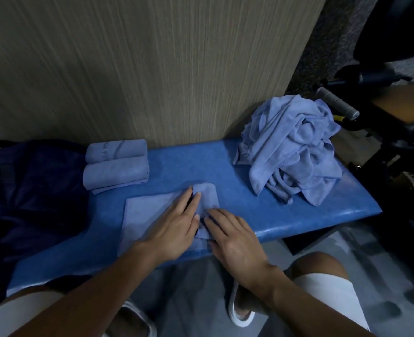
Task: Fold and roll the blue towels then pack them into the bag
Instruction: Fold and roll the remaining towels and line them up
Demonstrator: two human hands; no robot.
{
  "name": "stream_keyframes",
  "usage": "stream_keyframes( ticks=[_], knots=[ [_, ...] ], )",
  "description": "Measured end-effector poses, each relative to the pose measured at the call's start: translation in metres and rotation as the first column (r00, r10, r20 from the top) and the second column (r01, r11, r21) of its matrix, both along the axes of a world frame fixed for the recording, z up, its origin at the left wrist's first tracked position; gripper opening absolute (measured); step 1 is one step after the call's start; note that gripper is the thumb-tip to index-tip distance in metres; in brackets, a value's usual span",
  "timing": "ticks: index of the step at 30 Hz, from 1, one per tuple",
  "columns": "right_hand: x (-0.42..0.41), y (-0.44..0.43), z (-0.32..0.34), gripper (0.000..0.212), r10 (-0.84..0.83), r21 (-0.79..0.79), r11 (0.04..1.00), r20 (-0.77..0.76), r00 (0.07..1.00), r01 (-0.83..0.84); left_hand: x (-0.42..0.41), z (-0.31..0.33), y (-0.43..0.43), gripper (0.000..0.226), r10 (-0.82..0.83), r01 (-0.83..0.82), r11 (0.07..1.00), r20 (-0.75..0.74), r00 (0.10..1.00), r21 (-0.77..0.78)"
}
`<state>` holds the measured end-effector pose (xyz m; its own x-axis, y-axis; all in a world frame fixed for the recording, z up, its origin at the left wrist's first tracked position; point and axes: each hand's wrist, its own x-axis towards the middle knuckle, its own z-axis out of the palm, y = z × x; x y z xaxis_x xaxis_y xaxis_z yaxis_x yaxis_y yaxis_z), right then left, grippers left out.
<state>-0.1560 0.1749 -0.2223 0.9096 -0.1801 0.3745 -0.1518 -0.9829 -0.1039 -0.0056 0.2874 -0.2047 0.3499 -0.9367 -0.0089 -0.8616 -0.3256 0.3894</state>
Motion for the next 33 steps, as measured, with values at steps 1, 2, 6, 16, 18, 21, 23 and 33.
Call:
stream_keyframes(
  ticks=[1,2,6,16,18,21,23,33],
  knots=[
    [0.001,-0.001,-0.003,0.038,0.004,-0.013,1.0,0.008,1.0,-0.004,0.001,-0.002,0.0,0.075,-0.008,0.008,1.0,0.07,0.998,0.003],
    [0.001,-0.002,-0.006,0.037,0.009,-0.025,1.0,0.022,1.0,-0.008,0.002,-0.003,0.001,0.071,0.0,-0.001,1.0,0.154,0.988,0.004],
    [-0.006,-0.005,-0.013,0.042,0.006,-0.025,1.0,0.062,0.998,-0.005,0.002,-0.01,-0.003,0.077,0.097,-0.136,0.978,0.235,0.967,0.158],
    [-0.011,0.001,-0.017,0.057,0.061,-0.217,0.972,-0.109,0.992,-0.084,0.008,-0.014,-0.013,0.077,0.078,-0.142,0.964,0.273,0.959,0.224],
    [-0.011,0.003,-0.02,0.061,0.037,-0.247,0.966,-0.165,0.986,-0.077,0.01,-0.015,-0.013,0.079,0.09,-0.158,0.961,0.28,0.956,0.229],
    [-0.011,0.005,-0.023,0.063,-0.002,-0.252,0.966,-0.216,0.976,-0.054,0.009,-0.011,-0.012,0.076,0.083,-0.134,0.975,0.271,0.959,0.177],
    [-0.011,0.007,-0.023,0.063,-0.015,-0.239,0.97,-0.25,0.968,-0.047,0.007,-0.005,-0.012,0.073,0.023,-0.047,0.994,0.221,0.975,0.101],
    [-0.012,0.014,-0.002,0.042,-0.275,0.223,0.935,-0.029,0.961,0.275,0.011,-0.025,0.003,0.071,-0.118,0.092,0.992,0.369,0.922,0.088]
  ],
)
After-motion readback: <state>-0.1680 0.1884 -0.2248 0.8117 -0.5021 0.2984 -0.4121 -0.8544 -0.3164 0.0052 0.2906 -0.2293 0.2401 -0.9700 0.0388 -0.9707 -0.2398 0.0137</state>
